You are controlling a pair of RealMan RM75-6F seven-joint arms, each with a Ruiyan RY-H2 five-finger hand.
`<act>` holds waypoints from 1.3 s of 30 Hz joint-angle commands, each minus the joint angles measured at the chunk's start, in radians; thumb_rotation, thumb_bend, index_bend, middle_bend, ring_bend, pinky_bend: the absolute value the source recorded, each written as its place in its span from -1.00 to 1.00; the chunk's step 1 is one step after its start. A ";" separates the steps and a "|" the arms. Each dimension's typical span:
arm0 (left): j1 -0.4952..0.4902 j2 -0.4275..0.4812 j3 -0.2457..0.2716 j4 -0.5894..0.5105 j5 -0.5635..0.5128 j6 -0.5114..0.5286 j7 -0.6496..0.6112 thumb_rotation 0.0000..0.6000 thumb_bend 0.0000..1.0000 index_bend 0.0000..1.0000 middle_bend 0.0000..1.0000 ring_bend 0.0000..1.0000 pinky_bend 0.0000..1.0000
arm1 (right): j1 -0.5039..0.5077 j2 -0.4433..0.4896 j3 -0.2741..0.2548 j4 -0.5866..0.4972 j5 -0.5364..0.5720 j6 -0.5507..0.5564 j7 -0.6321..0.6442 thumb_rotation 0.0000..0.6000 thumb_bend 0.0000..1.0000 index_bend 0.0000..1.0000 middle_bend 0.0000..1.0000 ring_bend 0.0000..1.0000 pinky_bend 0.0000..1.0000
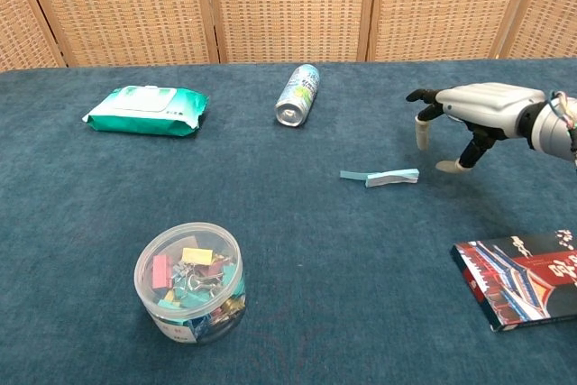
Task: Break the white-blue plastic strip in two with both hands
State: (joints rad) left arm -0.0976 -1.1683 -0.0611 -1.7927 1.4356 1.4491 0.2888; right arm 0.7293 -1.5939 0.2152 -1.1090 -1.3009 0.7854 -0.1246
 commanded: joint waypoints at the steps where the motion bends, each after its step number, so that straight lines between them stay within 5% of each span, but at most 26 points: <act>1: 0.000 -0.001 0.000 -0.001 -0.001 0.001 0.002 1.00 -1.00 -1.00 -1.00 -1.00 -1.00 | 0.004 -0.016 -0.011 0.008 -0.007 0.007 -0.004 1.00 -0.27 -0.15 -1.00 -1.00 -1.00; 27: -0.003 0.007 0.012 0.002 0.002 0.002 -0.016 1.00 -1.00 -1.00 -1.00 -1.00 -1.00 | 0.028 -0.144 -0.044 0.146 -0.032 0.060 0.013 1.00 -0.27 -0.07 -1.00 -1.00 -1.00; 39: -0.007 0.008 0.013 0.001 -0.004 -0.003 -0.018 1.00 -1.00 -1.00 -1.00 -1.00 -1.00 | 0.036 -0.166 -0.043 0.184 -0.019 0.051 0.017 1.00 -0.10 0.05 -1.00 -1.00 -1.00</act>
State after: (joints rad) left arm -0.1045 -1.1601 -0.0480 -1.7914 1.4312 1.4459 0.2703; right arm 0.7651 -1.7589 0.1720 -0.9262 -1.3197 0.8364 -0.1084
